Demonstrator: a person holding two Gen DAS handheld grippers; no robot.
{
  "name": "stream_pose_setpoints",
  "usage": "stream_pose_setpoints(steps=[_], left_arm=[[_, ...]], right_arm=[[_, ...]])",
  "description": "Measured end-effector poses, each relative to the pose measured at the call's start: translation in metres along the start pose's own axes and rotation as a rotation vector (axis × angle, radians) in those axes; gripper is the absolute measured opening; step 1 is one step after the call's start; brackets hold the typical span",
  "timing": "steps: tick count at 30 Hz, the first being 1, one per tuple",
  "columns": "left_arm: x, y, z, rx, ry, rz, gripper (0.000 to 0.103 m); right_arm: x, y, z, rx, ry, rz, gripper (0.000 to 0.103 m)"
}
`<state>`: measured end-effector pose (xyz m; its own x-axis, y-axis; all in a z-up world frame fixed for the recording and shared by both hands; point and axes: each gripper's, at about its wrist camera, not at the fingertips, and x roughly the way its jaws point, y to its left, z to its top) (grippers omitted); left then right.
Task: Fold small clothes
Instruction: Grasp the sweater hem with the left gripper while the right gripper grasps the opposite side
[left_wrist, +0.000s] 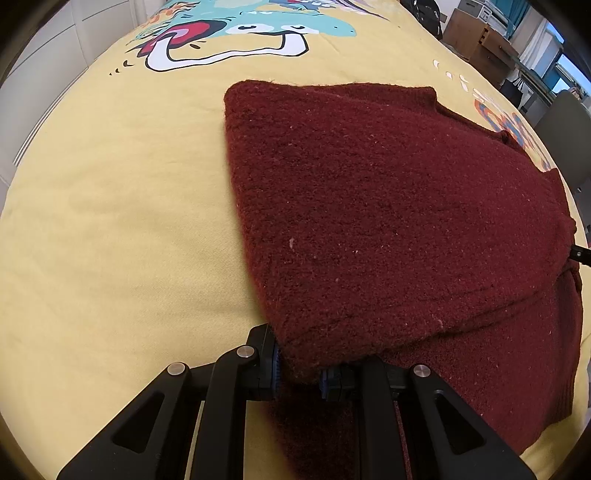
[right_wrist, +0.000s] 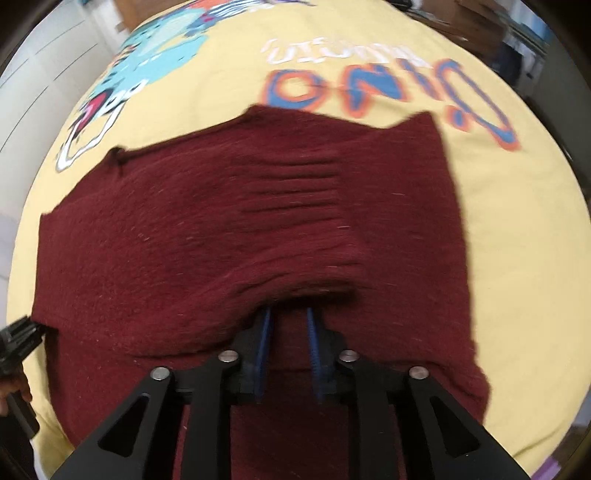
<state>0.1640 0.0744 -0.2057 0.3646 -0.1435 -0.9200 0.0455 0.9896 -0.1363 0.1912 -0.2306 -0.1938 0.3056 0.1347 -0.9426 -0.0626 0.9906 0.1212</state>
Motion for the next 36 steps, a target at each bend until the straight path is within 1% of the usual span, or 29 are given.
stream_pose_setpoints(steps=[1,2,4,7,9,11,13,16,17,18,19,20,21,22,24,27,29,33,36], left_arm=[[0.000,0.000,0.000,-0.002,-0.001,-0.002,0.013],[0.001,0.001,0.001,-0.003,-0.001,-0.004,0.013],[0.000,0.001,-0.002,-0.003,-0.003,-0.005,0.013],[-0.002,0.004,-0.007,-0.005,-0.006,-0.007,0.013],[-0.002,0.004,-0.007,-0.007,-0.007,-0.006,0.013],[-0.003,0.004,-0.009,-0.007,-0.008,-0.004,0.013],[-0.004,0.004,-0.010,-0.009,-0.008,-0.004,0.013],[-0.005,0.004,-0.010,-0.010,-0.006,-0.004,0.014],[-0.005,0.004,-0.010,-0.010,-0.005,-0.004,0.014],[-0.005,0.004,-0.010,-0.010,-0.005,-0.003,0.014],[-0.005,0.004,-0.010,-0.010,-0.006,-0.002,0.014],[-0.006,0.003,-0.011,-0.008,-0.008,-0.001,0.014],[-0.007,0.003,-0.011,-0.003,-0.007,0.002,0.014],[-0.008,0.002,-0.012,0.001,-0.005,0.005,0.014],[-0.013,0.000,-0.012,0.006,0.000,0.008,0.013],[-0.019,-0.001,-0.013,0.013,0.000,0.005,0.013],[-0.020,-0.001,-0.015,0.021,0.003,0.001,0.013],[-0.012,-0.003,-0.018,0.021,0.015,0.018,0.013],[-0.012,-0.003,-0.018,0.013,0.016,0.024,0.014]], right_arm=[[-0.005,-0.006,0.000,0.011,-0.001,-0.005,0.046],[-0.010,-0.011,0.001,0.020,-0.005,-0.005,0.065],[-0.021,-0.021,0.005,0.046,-0.024,-0.003,0.077],[-0.032,-0.035,0.017,0.084,-0.036,0.004,0.079],[-0.029,-0.037,0.027,0.092,-0.010,0.007,0.080],[-0.017,-0.033,0.039,0.100,0.022,0.019,0.080],[0.001,-0.029,0.045,0.101,0.068,0.007,0.080],[0.025,-0.019,0.046,0.080,0.134,0.007,0.080],[0.027,-0.015,0.044,0.072,0.129,-0.003,0.078],[0.026,-0.012,0.042,0.069,0.111,-0.011,0.068],[0.021,-0.010,0.040,0.067,0.081,-0.001,0.031],[0.017,-0.008,0.038,0.067,0.070,0.010,0.015],[0.014,-0.006,0.037,0.064,0.063,0.045,0.014],[0.011,-0.004,0.037,0.048,0.055,0.050,0.013],[0.001,-0.004,0.034,0.015,0.021,0.034,0.013],[-0.017,-0.021,0.026,0.049,-0.032,0.051,0.013],[-0.022,-0.028,0.020,0.047,-0.049,0.019,0.013],[-0.009,-0.033,0.014,0.023,-0.036,0.016,0.013],[0.002,-0.032,0.009,-0.013,-0.044,-0.024,0.015]])
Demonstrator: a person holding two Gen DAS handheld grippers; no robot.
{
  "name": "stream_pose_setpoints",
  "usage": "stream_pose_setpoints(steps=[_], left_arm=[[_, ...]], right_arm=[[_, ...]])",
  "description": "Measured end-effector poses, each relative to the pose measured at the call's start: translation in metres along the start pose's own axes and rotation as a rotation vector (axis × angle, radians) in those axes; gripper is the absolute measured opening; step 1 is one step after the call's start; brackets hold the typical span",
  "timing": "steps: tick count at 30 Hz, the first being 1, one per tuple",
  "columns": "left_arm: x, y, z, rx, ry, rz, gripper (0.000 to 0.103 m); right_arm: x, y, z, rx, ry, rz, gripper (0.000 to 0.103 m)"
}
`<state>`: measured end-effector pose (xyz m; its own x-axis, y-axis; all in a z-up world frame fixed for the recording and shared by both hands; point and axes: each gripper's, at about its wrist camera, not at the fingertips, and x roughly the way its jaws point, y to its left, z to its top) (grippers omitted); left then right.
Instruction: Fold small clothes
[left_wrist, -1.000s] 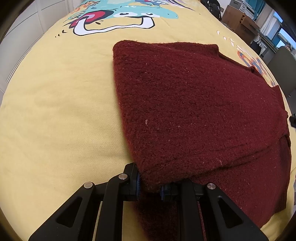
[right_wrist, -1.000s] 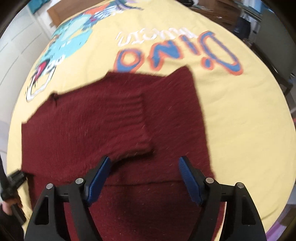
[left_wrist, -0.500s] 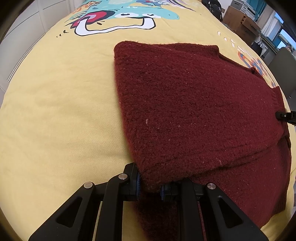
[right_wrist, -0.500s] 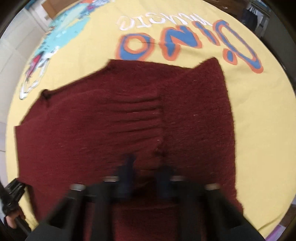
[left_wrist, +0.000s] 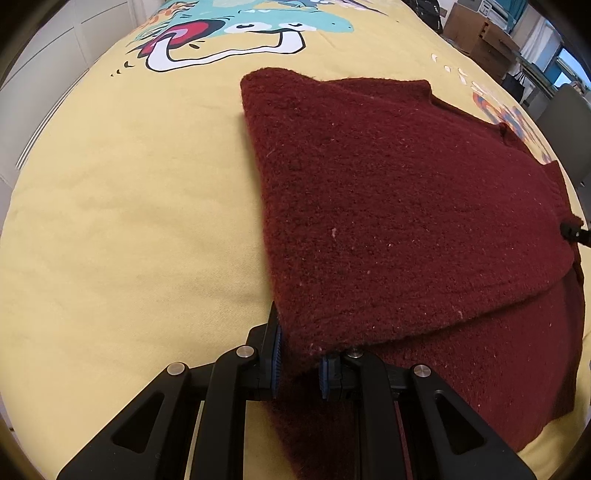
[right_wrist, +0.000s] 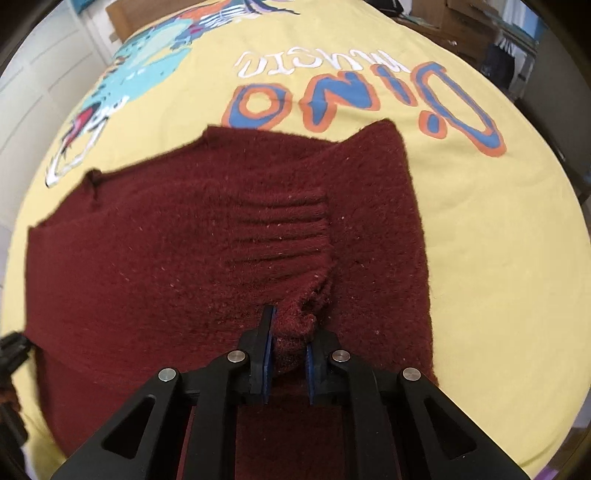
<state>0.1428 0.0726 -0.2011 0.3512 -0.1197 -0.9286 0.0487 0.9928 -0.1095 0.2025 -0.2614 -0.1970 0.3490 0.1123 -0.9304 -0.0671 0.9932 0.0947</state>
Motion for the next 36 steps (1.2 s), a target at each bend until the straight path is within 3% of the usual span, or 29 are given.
stream_pose_setpoints(steps=[3,5,6,9,11,13,16,21,27,30,36], left_arm=[[-0.003,-0.002,-0.002,0.011,-0.009,0.015,0.015],[-0.006,-0.003,-0.003,-0.007,0.004,0.019,0.018],[-0.009,-0.004,-0.002,-0.014,0.006,0.024,0.021],[-0.027,-0.008,-0.004,-0.012,-0.030,0.065,0.053],[-0.041,-0.011,-0.005,-0.013,-0.046,0.068,0.092],[-0.054,-0.017,-0.006,-0.011,-0.076,0.072,0.101],[-0.071,-0.032,-0.007,0.009,-0.120,0.071,0.102],[-0.076,-0.071,0.003,0.056,-0.163,0.045,0.102],[-0.031,-0.096,0.014,0.050,-0.118,0.039,0.102],[-0.005,-0.093,0.014,0.044,-0.084,0.067,0.102],[0.001,-0.071,0.004,0.021,-0.110,0.057,0.102]], right_arm=[[-0.001,0.005,-0.003,-0.029,-0.030,-0.049,0.029],[-0.005,0.004,-0.005,-0.035,-0.045,-0.073,0.049],[-0.009,0.002,-0.006,-0.031,-0.051,-0.076,0.054],[-0.025,-0.003,-0.010,-0.023,-0.080,-0.071,0.079],[-0.039,-0.002,-0.013,-0.032,-0.112,-0.040,0.084],[-0.051,0.005,-0.015,-0.049,-0.137,-0.019,0.087],[-0.060,0.021,-0.016,-0.075,-0.167,0.017,0.103],[-0.059,0.065,-0.023,-0.170,-0.210,0.020,0.103],[-0.020,0.095,-0.036,-0.225,-0.176,0.000,0.103],[0.004,0.094,-0.042,-0.254,-0.148,-0.056,0.103],[0.010,0.049,-0.038,-0.177,-0.152,-0.052,0.103]])
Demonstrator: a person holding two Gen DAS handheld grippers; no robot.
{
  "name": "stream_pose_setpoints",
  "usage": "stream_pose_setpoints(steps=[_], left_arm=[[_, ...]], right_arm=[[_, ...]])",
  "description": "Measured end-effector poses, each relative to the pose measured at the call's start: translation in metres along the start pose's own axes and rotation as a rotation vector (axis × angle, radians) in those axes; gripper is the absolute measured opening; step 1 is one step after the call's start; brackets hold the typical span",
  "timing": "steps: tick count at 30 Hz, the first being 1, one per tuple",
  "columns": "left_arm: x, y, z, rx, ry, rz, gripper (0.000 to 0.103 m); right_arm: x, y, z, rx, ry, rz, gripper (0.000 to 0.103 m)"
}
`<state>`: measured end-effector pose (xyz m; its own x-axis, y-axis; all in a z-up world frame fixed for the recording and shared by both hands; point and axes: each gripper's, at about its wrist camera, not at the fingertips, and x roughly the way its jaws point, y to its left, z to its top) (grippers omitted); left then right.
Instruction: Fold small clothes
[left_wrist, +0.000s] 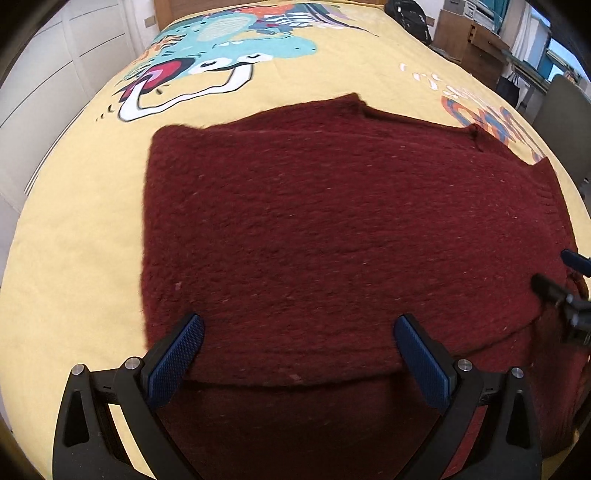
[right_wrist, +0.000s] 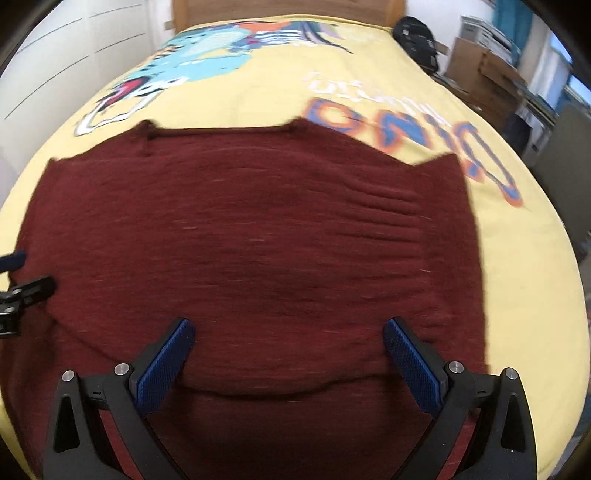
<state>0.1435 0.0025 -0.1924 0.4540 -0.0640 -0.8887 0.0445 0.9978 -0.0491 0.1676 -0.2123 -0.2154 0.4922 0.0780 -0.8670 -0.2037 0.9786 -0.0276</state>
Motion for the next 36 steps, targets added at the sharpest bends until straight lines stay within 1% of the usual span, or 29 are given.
stream_pose_setpoints(steps=[2,3,5,8,10,12,14,16,18,21,24,26,30,34,36], left_arm=[[0.000,0.009,-0.002,-0.015,0.002,-0.028,0.102],[0.000,0.010,-0.002,-0.013,-0.001,-0.035,0.102],[0.000,0.010,-0.003,-0.003,-0.008,-0.036,0.102],[-0.001,0.008,-0.005,-0.007,-0.017,-0.040,0.102],[-0.001,0.008,-0.003,-0.005,-0.010,-0.043,0.102],[-0.006,0.005,0.000,0.014,0.022,-0.054,0.102],[-0.021,0.004,0.004,0.022,0.039,-0.074,0.102],[-0.042,0.008,0.003,0.002,0.015,-0.095,0.102],[-0.060,0.012,-0.003,-0.013,0.008,-0.117,0.102],[-0.080,0.019,-0.020,-0.029,0.031,-0.121,0.102],[-0.091,0.025,-0.046,-0.037,0.060,-0.128,0.102],[-0.092,0.026,-0.065,-0.032,0.090,-0.105,0.102],[-0.088,0.027,-0.098,-0.056,0.153,-0.103,0.102],[-0.080,0.028,-0.129,-0.080,0.208,-0.127,0.102],[-0.075,0.028,-0.139,-0.080,0.234,-0.127,0.102]], right_arm=[[0.003,-0.014,0.000,0.027,0.010,0.036,0.103],[0.003,-0.018,0.000,0.032,0.011,0.037,0.103],[0.006,-0.027,-0.002,0.042,0.016,0.030,0.103],[0.010,-0.038,-0.005,0.098,0.017,0.074,0.103],[0.011,-0.036,-0.005,0.085,0.026,0.080,0.103],[0.008,-0.036,-0.006,0.064,0.048,0.092,0.103],[-0.008,-0.037,-0.003,0.050,0.045,0.104,0.103],[-0.025,-0.040,-0.002,0.039,0.025,0.091,0.103],[-0.044,-0.046,-0.005,0.038,0.011,0.087,0.103],[-0.071,-0.056,-0.022,0.052,0.003,0.105,0.103],[-0.090,-0.067,-0.051,0.067,0.017,0.105,0.103],[-0.096,-0.073,-0.071,0.089,0.039,0.096,0.103],[-0.098,-0.086,-0.118,0.152,0.106,0.091,0.103],[-0.092,-0.096,-0.151,0.191,0.166,0.089,0.103],[-0.087,-0.099,-0.163,0.213,0.197,0.088,0.103]])
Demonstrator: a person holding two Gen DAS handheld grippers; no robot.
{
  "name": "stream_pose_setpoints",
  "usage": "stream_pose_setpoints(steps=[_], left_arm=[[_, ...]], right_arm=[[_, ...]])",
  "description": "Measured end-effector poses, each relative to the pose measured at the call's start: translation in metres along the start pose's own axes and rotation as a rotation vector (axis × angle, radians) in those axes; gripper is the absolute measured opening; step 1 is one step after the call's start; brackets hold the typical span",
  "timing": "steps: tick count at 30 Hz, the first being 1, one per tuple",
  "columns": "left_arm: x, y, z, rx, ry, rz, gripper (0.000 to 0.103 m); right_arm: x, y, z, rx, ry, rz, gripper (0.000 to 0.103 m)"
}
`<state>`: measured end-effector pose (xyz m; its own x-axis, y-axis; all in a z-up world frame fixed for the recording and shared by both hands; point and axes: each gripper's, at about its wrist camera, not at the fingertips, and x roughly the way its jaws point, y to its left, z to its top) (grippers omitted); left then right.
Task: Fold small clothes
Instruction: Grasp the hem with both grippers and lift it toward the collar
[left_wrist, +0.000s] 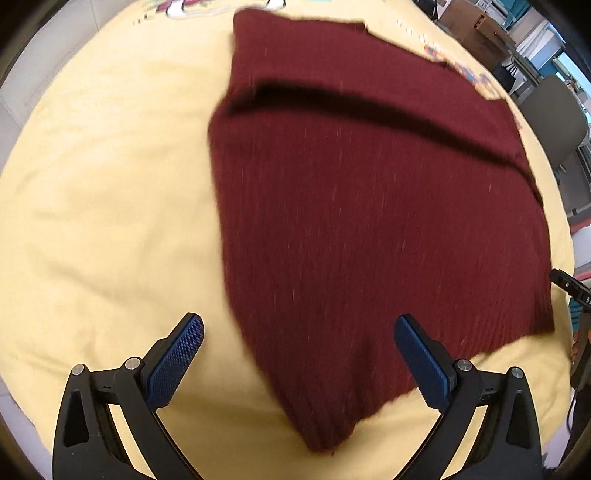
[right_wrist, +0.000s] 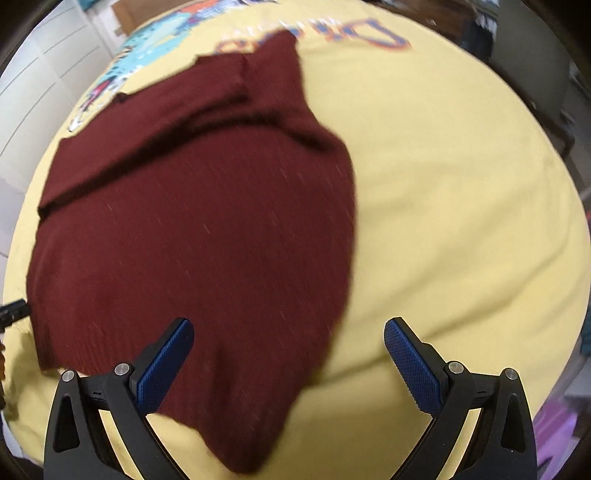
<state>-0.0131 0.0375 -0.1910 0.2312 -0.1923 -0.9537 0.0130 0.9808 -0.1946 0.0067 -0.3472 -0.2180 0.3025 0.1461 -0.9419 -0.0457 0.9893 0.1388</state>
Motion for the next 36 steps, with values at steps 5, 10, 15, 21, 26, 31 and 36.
stream_pose_setpoints(steps=[5,10,15,21,26,31,36], left_arm=[[0.022,0.000,-0.017,-0.019,0.058,-0.016,0.101],[0.032,-0.008,-0.025,0.013,0.073,-0.017,0.093],[0.026,-0.018,-0.023,0.051,0.074,-0.047,0.052],[0.018,-0.029,-0.020,0.090,0.096,-0.134,0.009],[0.001,-0.031,-0.011,0.103,0.055,-0.165,0.009],[-0.031,-0.035,0.008,0.127,-0.025,-0.188,0.009],[-0.063,-0.029,0.037,0.101,-0.140,-0.196,0.009]], right_arm=[[0.010,0.001,-0.015,-0.012,0.085,-0.001,0.103],[0.014,0.012,-0.017,-0.036,0.109,-0.014,0.102],[0.027,0.026,-0.024,-0.041,0.193,0.065,0.047],[0.023,0.031,-0.024,-0.038,0.208,0.143,0.015],[0.001,0.033,-0.012,-0.052,0.161,0.194,0.012],[-0.025,0.033,0.014,-0.068,0.074,0.225,0.012],[-0.050,0.036,0.053,-0.044,-0.050,0.253,0.012]])
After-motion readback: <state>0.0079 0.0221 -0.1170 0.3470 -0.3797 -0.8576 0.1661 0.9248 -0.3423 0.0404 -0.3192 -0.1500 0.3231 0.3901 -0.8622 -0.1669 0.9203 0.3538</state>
